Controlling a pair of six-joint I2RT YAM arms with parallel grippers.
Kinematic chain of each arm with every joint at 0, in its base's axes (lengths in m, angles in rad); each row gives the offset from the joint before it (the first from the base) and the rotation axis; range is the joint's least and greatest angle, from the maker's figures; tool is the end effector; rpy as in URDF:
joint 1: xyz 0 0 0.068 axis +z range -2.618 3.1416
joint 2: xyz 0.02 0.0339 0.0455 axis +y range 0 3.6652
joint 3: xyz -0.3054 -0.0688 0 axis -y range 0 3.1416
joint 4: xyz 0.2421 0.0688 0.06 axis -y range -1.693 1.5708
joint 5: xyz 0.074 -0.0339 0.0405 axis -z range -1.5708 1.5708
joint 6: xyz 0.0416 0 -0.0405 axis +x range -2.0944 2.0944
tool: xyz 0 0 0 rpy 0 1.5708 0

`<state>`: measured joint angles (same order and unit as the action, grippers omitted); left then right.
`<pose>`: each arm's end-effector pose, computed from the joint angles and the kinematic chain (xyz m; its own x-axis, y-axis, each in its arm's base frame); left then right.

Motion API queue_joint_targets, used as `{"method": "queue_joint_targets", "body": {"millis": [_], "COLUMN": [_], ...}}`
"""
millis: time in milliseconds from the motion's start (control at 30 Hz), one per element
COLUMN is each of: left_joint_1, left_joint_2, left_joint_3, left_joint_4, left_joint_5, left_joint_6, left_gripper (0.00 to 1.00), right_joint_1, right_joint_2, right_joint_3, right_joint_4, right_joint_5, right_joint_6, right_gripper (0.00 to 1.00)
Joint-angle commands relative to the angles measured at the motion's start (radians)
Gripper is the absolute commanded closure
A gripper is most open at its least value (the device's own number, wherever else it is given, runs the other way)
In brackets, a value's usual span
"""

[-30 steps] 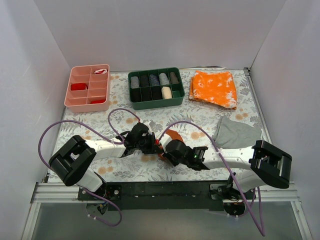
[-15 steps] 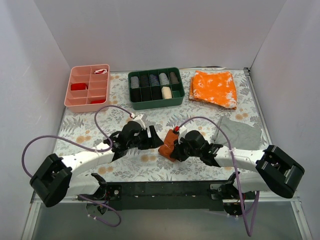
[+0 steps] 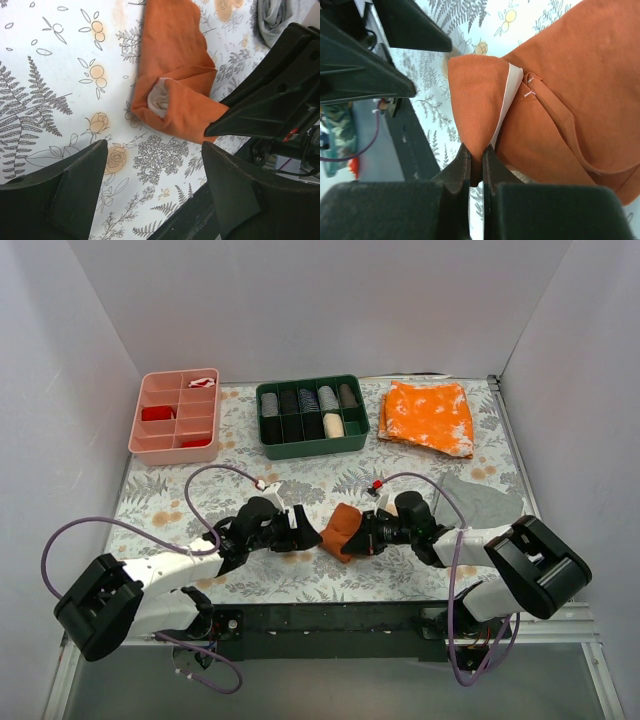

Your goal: Roll the underwear

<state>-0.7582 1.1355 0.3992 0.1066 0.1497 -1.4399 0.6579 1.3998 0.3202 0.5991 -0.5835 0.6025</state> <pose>0.1438 -0.1447 0.2045 -0.8167 -0.5768 -0.0184 -0.3238 0.4844 -0.8128 0.1692 0.1597 0.1790 -0.8096 -0.0279 -0.5863 -0.5317 0.4581 0.7124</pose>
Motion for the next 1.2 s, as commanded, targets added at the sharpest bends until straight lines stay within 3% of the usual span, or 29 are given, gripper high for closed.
{"method": "queue_joint_targets", "body": {"millis": [0,500,667,900,1000,1100,1167], "left_joint_1": [0.003,0.003,0.002,0.002,0.003,0.003,0.002], "left_joint_2": [0.039,0.276,0.334,0.382,0.397,0.403,0.406], "left_joint_3": [-0.028,-0.049,-0.066,-0.069,-0.059,-0.049,-0.031], "left_joint_4": [0.102,0.349,0.423,0.484,0.484,0.475,0.455], "left_joint_5": [0.028,0.117,0.151,0.172,0.175,0.177,0.172], "left_joint_6": [0.001,-0.03,-0.047,-0.068,-0.068,-0.068,-0.067], "left_gripper": [0.24,0.27,0.45,0.57,0.66,0.76,0.84], "right_joint_1": [-0.021,-0.098,-0.112,-0.116,-0.116,-0.115,-0.112], "right_joint_2": [0.037,0.157,0.185,0.206,0.197,0.163,0.104], "right_joint_3": [-0.033,-0.046,-0.04,-0.024,-0.015,-0.006,0.0], "right_joint_4": [0.139,0.16,0.16,0.162,0.154,0.127,0.072], "right_joint_5": [-0.099,-0.121,-0.141,-0.164,-0.177,-0.187,-0.184], "right_joint_6": [0.079,0.1,0.097,0.097,0.088,0.059,0.028], "right_gripper": [0.99,0.99,0.99,0.99,0.99,0.92,0.8]}}
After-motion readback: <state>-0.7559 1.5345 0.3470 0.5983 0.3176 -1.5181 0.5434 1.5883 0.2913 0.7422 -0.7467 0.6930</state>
